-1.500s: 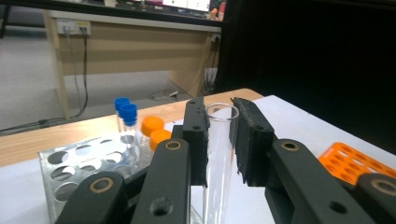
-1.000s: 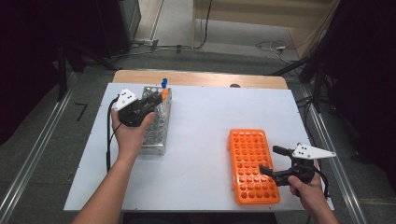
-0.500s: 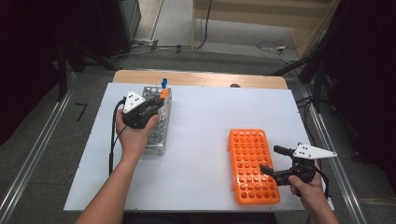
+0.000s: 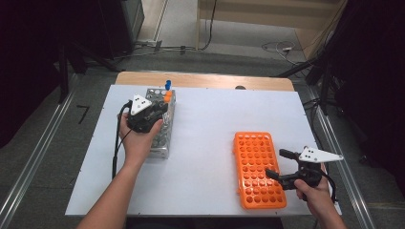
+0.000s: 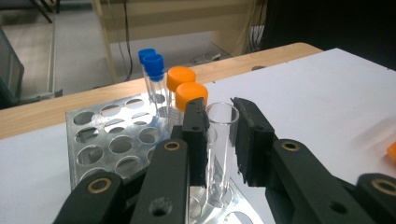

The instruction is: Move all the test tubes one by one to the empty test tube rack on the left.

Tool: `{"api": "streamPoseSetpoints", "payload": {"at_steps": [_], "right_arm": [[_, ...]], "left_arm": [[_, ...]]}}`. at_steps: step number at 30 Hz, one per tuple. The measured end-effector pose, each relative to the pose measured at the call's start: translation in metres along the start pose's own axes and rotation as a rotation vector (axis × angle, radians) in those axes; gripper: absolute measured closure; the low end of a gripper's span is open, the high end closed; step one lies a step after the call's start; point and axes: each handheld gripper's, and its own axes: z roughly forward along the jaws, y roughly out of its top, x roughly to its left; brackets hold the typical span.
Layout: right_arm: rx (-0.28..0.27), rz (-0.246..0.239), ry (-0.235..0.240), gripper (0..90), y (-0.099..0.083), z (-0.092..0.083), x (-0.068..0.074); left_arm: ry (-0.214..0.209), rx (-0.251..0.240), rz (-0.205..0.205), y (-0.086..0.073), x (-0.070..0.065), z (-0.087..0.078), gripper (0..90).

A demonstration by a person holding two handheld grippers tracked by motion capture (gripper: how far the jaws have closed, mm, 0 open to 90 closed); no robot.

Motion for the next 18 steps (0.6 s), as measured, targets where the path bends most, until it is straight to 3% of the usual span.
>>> {"api": "streamPoseSetpoints", "payload": {"at_steps": [12,18], "right_arm": [[0.003,0.006,-0.005,1.7,-0.0004,0.0004,-0.0004],[-0.001,0.005,-0.008,1.8,-0.0004,0.0003,-0.0009]], "left_arm": [[-0.011,0.029,-0.028,0.0005,0.0024,0.0009,75.5],[-0.019,0.03,-0.036,0.0012,0.0028,0.0007,71.3]]}}
